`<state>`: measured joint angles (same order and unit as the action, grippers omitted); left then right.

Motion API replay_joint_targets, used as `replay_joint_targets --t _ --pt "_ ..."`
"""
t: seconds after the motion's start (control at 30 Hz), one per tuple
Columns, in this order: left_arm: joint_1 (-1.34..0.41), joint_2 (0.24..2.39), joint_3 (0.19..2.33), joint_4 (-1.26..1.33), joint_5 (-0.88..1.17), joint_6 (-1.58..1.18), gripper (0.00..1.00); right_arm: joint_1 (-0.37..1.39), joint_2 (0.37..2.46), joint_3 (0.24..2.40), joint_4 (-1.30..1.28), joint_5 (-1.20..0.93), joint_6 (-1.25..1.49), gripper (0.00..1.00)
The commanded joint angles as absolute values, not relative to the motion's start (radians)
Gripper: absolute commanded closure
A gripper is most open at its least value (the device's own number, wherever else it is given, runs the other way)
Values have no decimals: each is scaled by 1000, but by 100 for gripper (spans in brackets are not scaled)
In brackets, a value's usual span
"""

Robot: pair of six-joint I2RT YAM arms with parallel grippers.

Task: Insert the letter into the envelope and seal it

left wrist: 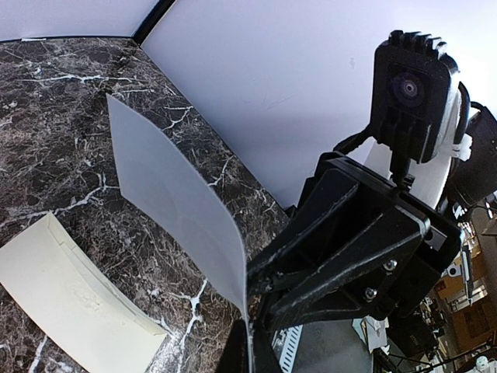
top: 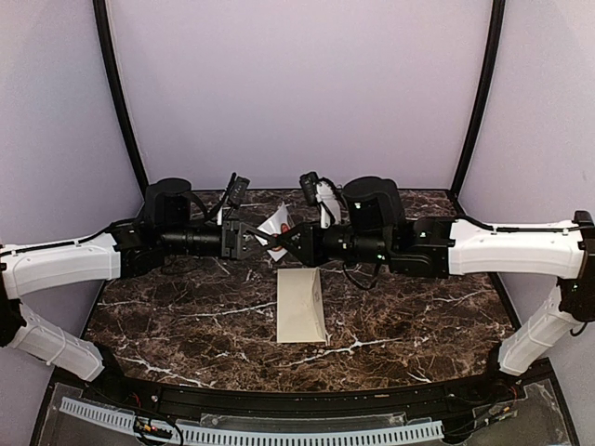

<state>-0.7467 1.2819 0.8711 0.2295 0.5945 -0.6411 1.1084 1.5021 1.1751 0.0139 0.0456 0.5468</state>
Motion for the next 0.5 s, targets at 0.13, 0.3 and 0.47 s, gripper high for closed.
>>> replay_joint_targets --t 0.13,0.3,0.47 --pt "-753 1270 904 235 616 -643 100 1118 1519 1210 39 32 539 88" --pt "-753 1270 905 236 615 -644 100 1118 1518 1212 43 29 539 93" --pt "-753 1270 905 237 618 -644 100 1118 1520 1211 41 35 540 98"
